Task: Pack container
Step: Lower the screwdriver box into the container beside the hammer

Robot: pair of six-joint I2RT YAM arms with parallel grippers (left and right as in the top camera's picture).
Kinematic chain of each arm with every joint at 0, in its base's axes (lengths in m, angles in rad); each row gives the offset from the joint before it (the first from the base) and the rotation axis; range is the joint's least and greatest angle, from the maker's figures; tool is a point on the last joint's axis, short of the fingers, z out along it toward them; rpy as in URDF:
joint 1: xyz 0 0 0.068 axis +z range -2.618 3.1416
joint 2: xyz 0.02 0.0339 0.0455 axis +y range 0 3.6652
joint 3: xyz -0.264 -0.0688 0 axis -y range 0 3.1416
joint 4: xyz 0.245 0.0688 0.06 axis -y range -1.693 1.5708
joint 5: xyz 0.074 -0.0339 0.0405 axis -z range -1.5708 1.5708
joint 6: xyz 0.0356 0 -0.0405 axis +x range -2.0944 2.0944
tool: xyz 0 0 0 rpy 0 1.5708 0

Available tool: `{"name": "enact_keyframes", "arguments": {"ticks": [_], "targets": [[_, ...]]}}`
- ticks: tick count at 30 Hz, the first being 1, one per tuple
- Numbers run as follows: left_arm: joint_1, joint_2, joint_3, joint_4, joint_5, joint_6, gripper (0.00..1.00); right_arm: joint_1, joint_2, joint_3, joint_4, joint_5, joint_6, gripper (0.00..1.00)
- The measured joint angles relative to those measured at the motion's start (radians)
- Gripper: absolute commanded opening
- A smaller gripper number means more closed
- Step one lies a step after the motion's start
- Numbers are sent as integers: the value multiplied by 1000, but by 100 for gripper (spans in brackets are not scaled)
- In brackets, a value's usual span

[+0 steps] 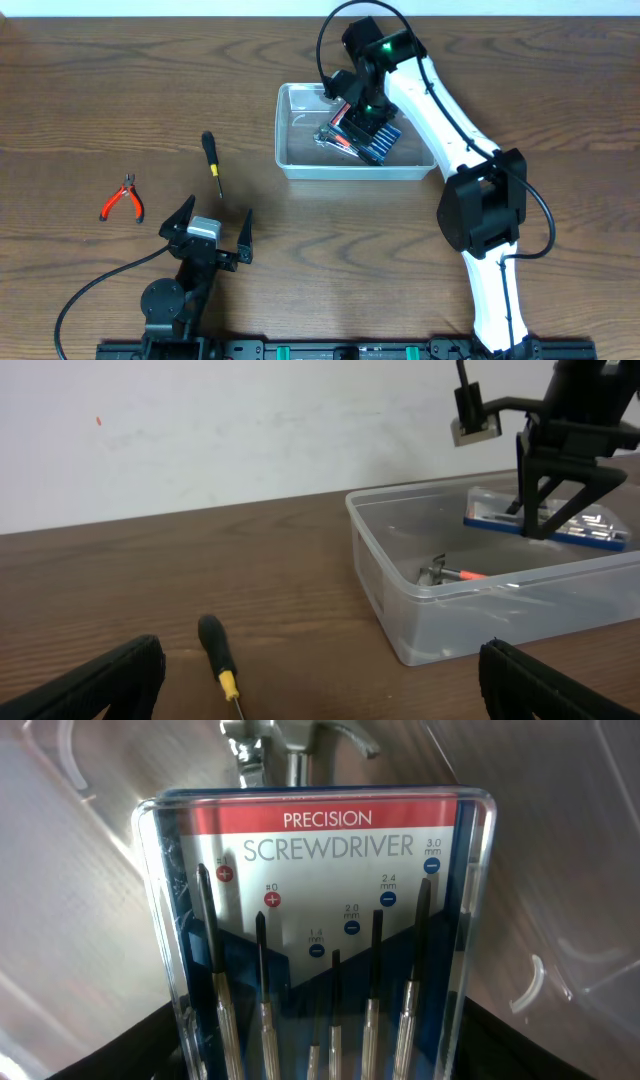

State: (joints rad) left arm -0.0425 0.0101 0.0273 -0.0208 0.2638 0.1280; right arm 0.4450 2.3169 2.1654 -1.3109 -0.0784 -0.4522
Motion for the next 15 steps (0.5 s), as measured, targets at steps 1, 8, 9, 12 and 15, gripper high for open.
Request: {"name": "enact_keyframes", "arguments": {"ticks": [1, 8, 9, 12, 15], "targets": [[0, 0, 0, 0, 0, 0, 98, 0, 0, -8, 9, 0, 0, 45], [0, 0, 0, 0, 0, 0, 98, 0, 0, -29, 35, 0, 0, 45], [0, 0, 0, 0, 0, 0, 98, 0, 0, -29, 38, 0, 0, 46], [0, 0, 0, 0, 0, 0, 98, 0, 0, -29, 47, 0, 0, 46], [0, 0, 0, 0, 0, 0, 99, 0, 0, -29, 51, 0, 0, 46]]}}
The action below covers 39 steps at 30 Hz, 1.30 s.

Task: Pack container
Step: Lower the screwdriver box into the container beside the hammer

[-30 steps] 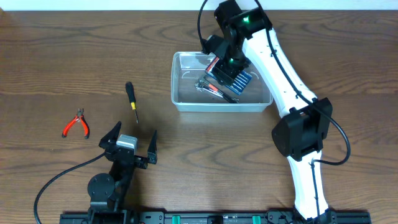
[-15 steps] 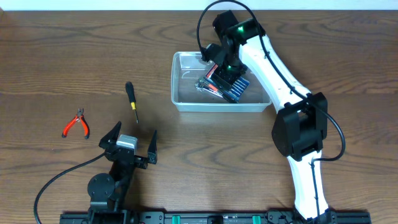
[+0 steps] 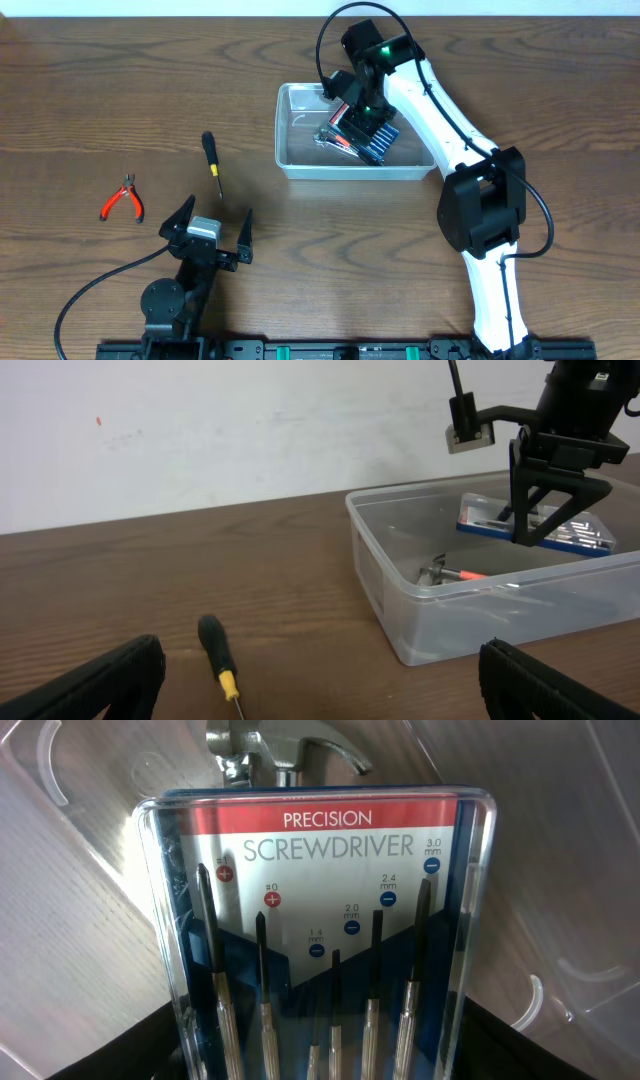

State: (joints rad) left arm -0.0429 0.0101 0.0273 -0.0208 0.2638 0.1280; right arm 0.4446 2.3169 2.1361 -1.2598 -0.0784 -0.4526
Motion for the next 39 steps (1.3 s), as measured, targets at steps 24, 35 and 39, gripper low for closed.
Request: {"name": "enact_keyframes", "arguments": {"ticks": [24, 35, 39], "targets": [[0, 0, 0, 0, 0, 0, 98, -40, 40, -18, 5, 4, 0, 47], [0, 0, 0, 0, 0, 0, 99, -60, 40, -106, 32, 5, 0, 47], [0, 0, 0, 0, 0, 0, 98, -60, 40, -134, 43, 4, 0, 47]]}}
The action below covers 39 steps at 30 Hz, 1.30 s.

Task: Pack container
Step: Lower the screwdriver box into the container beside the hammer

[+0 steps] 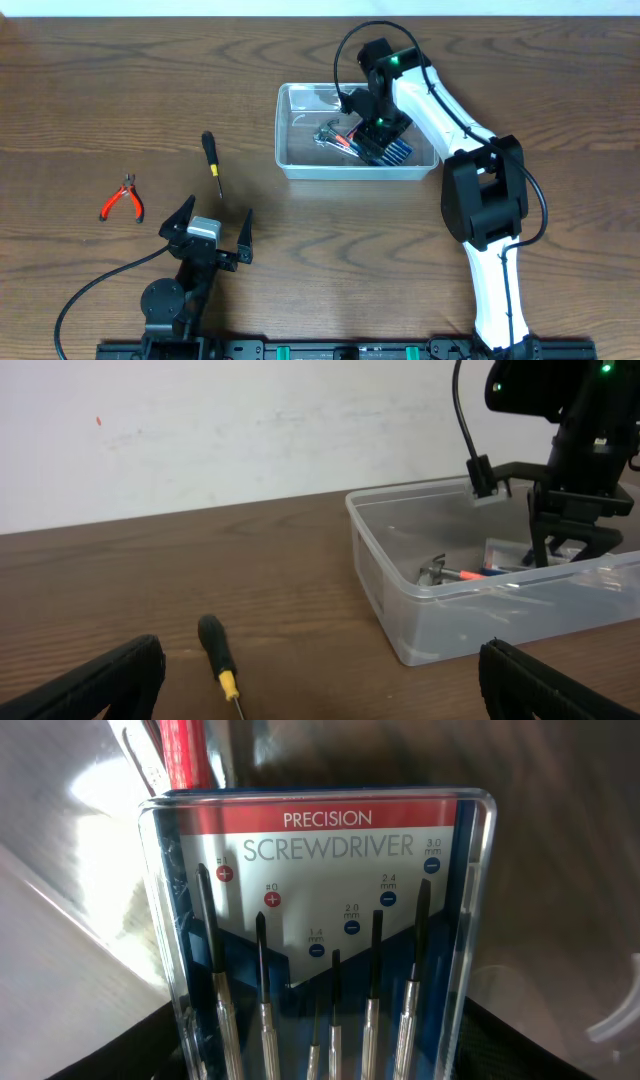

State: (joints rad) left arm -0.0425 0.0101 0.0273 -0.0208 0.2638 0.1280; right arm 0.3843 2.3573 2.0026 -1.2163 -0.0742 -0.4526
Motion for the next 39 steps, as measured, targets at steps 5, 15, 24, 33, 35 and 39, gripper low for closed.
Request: {"name": "enact_keyframes", "arguments": {"ticks": [5, 15, 24, 33, 35, 39], "targets": [[0, 0, 0, 0, 0, 0, 98, 0, 0, -3, 14, 0, 0, 47], [0, 0, 0, 0, 0, 0, 98, -7, 0, -3, 34, 0, 0, 51], [0, 0, 0, 0, 0, 0, 98, -10, 0, -3, 34, 0, 0, 56], [0, 0, 0, 0, 0, 0, 98, -10, 0, -3, 36, 0, 0, 57], [0, 0, 0, 0, 0, 0, 98, -10, 0, -3, 37, 0, 0, 58], [0, 0, 0, 0, 0, 0, 98, -10, 0, -3, 42, 0, 0, 59]]}}
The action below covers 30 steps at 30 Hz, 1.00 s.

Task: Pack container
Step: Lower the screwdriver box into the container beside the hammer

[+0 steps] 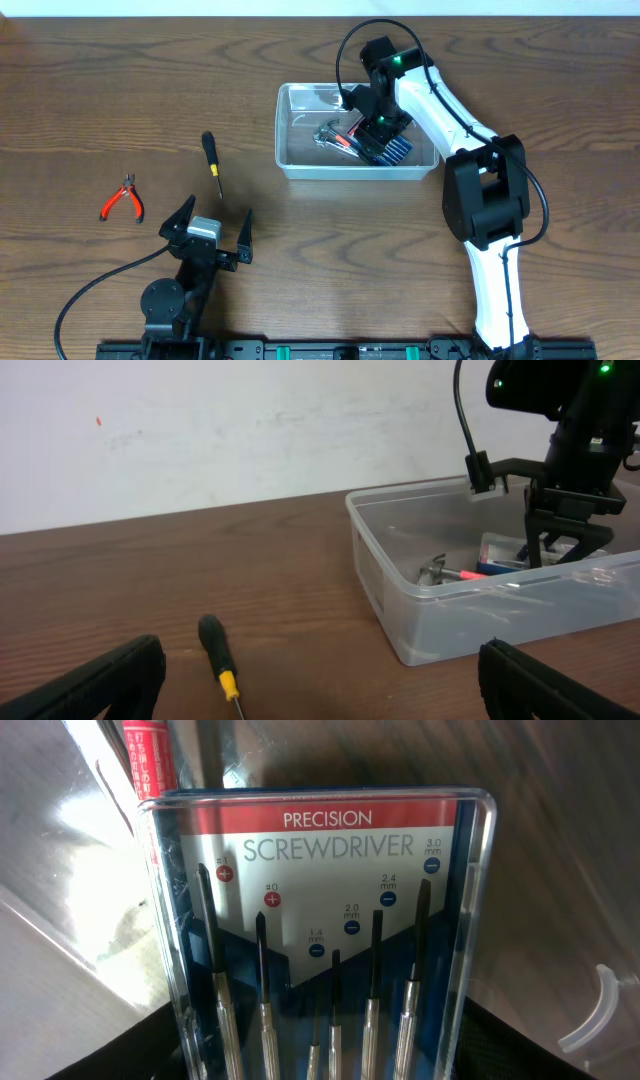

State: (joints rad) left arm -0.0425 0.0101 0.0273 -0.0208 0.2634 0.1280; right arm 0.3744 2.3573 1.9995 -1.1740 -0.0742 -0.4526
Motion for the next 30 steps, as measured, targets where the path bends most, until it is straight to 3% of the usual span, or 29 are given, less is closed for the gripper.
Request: {"name": "enact_keyframes", "arguments": {"ticks": [30], "targets": [[0, 0, 0, 0, 0, 0, 98, 0, 0, 0, 24, 0, 0, 77]]}}
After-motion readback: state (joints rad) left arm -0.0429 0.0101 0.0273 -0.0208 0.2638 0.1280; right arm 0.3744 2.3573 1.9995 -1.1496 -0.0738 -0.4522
